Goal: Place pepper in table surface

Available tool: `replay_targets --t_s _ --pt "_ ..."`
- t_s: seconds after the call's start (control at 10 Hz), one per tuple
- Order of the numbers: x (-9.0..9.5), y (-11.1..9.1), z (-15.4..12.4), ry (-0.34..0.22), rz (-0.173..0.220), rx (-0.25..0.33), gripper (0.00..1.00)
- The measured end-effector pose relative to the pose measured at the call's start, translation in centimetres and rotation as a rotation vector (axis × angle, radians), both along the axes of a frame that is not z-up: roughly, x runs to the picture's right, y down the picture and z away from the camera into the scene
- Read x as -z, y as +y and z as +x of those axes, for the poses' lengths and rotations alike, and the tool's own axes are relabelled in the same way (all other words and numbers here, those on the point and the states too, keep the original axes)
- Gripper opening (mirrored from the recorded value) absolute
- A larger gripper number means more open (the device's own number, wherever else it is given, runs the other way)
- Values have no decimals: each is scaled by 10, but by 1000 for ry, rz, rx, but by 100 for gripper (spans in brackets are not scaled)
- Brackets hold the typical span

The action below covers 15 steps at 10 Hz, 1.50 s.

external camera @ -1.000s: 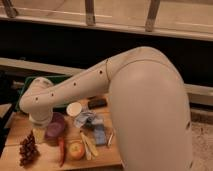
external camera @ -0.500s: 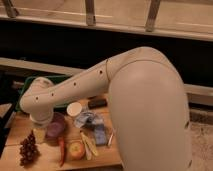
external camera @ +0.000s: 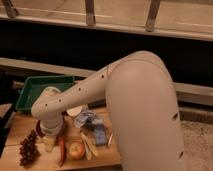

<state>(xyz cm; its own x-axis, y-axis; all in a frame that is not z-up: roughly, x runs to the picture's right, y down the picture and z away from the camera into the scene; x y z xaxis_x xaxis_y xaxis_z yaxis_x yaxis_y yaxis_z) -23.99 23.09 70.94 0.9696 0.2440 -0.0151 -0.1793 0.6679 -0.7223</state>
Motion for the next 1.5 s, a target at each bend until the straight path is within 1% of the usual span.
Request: replay_targets --t_s 0.1,0.2,0.4,0.5,0.8,1.0,1.3,1.5 --pt "1 5 7 22 -11 -8 80" --pt "1 6 18 50 -13 -24 80" --pt "4 5 28 78 -12 -42 80" --pt "4 6 29 83 -18 -46 80" --pt "-7 26 26 89 -72 -36 80" --pt "-12 35 21 87 -98 -38 80" --pt "-17 43 15 90 -118 -39 80" --pt "-20 49 10 113 -121 -41 80"
